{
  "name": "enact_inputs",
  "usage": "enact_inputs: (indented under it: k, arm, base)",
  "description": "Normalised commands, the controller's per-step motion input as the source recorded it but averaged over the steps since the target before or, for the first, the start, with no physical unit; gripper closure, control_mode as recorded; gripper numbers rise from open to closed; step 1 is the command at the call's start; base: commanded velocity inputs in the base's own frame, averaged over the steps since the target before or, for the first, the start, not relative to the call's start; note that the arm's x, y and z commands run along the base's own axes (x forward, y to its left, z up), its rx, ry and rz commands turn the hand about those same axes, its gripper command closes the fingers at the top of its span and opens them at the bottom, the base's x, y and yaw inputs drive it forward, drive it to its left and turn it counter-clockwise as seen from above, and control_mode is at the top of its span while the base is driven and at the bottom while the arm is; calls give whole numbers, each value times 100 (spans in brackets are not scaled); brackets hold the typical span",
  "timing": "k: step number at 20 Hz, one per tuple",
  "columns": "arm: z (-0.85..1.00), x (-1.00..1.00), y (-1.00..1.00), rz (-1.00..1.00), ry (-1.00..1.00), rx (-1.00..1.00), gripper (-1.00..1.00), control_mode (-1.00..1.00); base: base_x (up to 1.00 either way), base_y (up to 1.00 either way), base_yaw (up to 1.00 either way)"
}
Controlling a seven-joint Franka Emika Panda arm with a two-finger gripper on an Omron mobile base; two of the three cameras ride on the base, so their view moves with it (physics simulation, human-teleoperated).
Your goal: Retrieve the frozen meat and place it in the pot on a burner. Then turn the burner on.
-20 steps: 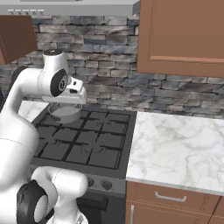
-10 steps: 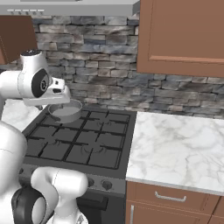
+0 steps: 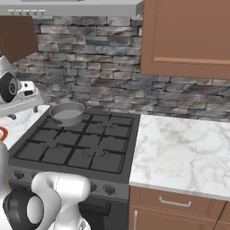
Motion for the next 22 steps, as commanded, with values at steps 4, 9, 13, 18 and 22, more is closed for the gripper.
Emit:
enact_inputs:
  k: [4, 9, 13, 18, 22]
  arm:
    - [0, -27, 85, 29, 0, -7, -100, -100]
    - [-2, -3, 70, 21, 0, -1, -100, -100]
    - [-13, 0, 2, 3, 3, 5, -100, -100]
    - [-37, 18, 30, 1, -1, 23, -100, -100]
    - [-31, 4, 43, 0, -16, 16, -100, -100]
  base:
    - [0, 0, 0]
    - [0, 0, 0]
    - [0, 0, 0]
    - [0, 0, 0]
    - [0, 0, 0]
